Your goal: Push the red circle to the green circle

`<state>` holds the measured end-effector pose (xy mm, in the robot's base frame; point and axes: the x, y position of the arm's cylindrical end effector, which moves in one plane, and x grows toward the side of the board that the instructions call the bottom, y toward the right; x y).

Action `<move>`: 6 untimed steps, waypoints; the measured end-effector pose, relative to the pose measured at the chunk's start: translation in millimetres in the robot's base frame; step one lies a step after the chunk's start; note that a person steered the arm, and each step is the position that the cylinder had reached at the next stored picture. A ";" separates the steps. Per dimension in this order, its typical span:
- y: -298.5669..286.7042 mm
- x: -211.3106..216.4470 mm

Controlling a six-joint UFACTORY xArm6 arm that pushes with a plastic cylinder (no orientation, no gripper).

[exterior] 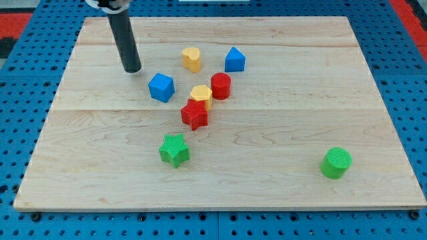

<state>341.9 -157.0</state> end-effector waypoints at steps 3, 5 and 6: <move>134.3 -23.6; 135.4 33.9; 160.2 49.4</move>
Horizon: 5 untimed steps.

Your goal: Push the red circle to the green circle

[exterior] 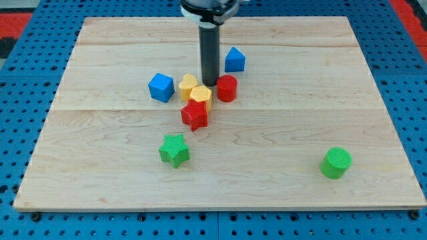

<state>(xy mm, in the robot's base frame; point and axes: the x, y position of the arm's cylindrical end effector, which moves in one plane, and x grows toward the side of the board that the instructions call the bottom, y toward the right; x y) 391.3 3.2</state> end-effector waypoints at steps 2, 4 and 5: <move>81.0 90.6; 49.6 71.5; 63.7 65.0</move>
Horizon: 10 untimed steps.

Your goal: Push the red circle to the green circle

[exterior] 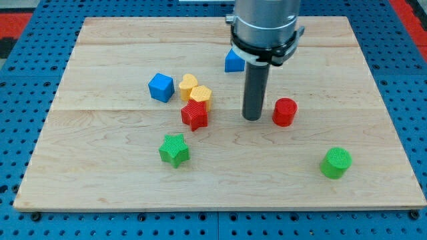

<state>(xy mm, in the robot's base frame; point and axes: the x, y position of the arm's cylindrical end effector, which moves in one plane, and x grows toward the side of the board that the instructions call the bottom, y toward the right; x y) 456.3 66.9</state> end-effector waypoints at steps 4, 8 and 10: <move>55.7 -16.9; 148.4 -5.3; 134.2 34.8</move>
